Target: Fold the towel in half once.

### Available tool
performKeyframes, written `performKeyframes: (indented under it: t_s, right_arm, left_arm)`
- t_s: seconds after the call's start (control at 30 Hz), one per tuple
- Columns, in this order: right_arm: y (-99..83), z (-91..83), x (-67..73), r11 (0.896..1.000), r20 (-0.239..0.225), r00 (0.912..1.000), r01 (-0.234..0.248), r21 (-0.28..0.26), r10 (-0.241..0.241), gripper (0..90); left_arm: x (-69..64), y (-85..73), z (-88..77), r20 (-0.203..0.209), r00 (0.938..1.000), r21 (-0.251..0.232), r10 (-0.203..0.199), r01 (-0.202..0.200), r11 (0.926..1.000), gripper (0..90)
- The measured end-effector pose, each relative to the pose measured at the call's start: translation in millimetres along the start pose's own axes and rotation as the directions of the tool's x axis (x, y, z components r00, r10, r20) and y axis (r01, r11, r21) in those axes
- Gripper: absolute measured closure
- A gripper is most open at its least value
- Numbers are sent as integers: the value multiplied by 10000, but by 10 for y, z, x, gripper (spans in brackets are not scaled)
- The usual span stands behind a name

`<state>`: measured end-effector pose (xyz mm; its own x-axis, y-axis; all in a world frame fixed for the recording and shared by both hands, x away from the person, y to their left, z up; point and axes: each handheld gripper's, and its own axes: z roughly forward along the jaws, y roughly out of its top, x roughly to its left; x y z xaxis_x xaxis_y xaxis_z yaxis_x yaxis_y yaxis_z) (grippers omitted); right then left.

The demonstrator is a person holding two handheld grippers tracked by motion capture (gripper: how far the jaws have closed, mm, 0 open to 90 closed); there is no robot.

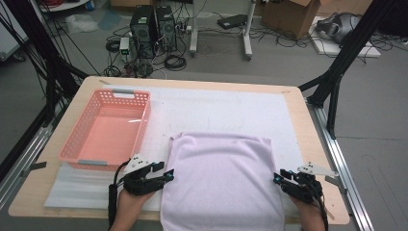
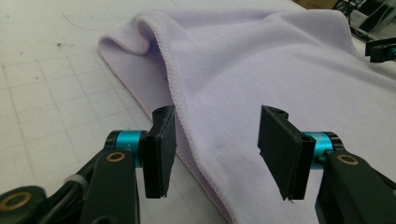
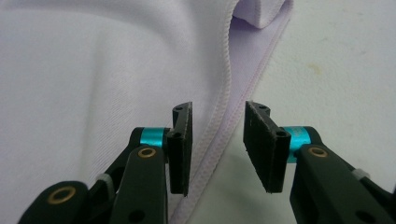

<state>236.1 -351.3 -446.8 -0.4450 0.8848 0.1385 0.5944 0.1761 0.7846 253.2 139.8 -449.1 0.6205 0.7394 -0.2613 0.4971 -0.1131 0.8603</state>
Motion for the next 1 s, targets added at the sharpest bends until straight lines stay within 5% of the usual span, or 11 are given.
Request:
performKeyframes:
  t_s: [0.27,0.37,0.43,0.53,0.83,1.0]
  right_arm:
    - [113,180,-46,9999,-107,9999,121,74,-121,624]
    - [151,237,-71,9997,-220,9996,169,159,-166,713]
    - [165,261,-79,9993,-402,9989,234,302,-222,819]
    - [167,246,-87,9992,-750,9971,117,389,-88,869]
    - [84,-86,-123,9970,-1528,9864,-514,584,598,872]
    - [21,-184,-127,9938,-1723,9813,-717,846,854,872]
  left_arm:
    - [115,109,201,-93,9996,437,-259,263,9987,467]
    - [141,134,274,-23,9990,901,-443,443,9949,477]
    - [125,138,304,56,9996,1204,-268,259,9924,572]
    - [57,135,312,53,9998,1372,212,-217,9903,867]
    - [54,54,42,544,9972,1183,-504,437,9920,874]
    - [19,-15,-74,862,9949,1353,-530,410,9900,872]
